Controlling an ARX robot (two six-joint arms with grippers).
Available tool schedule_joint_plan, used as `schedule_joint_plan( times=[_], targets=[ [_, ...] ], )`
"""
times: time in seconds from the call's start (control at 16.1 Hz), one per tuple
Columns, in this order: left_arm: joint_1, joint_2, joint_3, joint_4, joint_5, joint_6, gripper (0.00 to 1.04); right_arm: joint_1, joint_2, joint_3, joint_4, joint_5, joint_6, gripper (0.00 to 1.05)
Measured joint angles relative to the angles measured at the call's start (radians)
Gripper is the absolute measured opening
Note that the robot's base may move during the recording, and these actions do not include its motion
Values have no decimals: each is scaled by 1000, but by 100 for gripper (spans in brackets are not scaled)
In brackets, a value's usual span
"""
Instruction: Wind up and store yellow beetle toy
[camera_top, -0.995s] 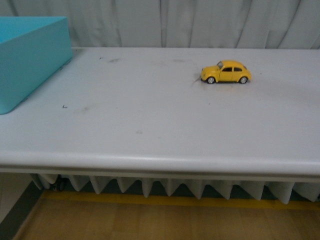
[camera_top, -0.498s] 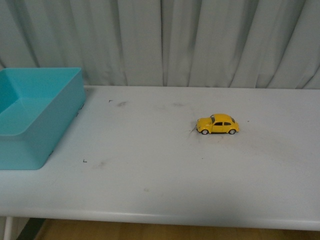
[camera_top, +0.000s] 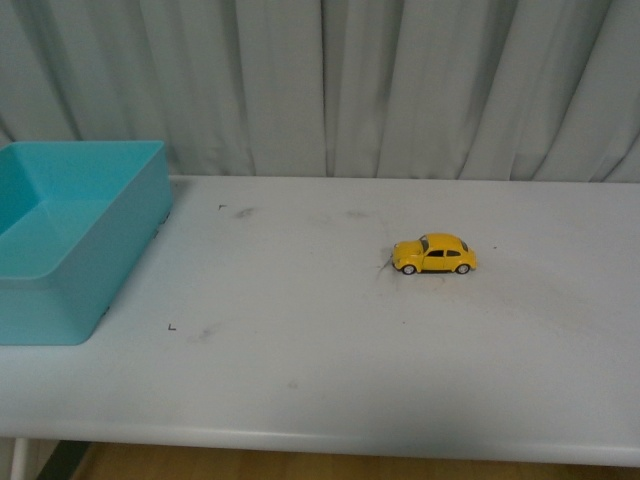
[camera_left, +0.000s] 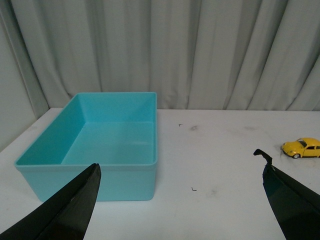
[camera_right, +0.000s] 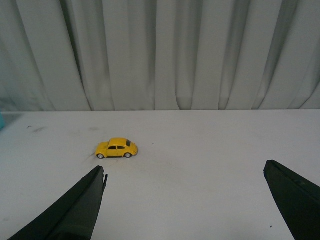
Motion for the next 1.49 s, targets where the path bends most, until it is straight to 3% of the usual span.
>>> schedule_joint_plan(
  times=[1.49],
  targets=[
    [0, 0, 0, 0, 0, 0, 98, 0, 0, 0, 1, 0, 0, 98]
  ],
)
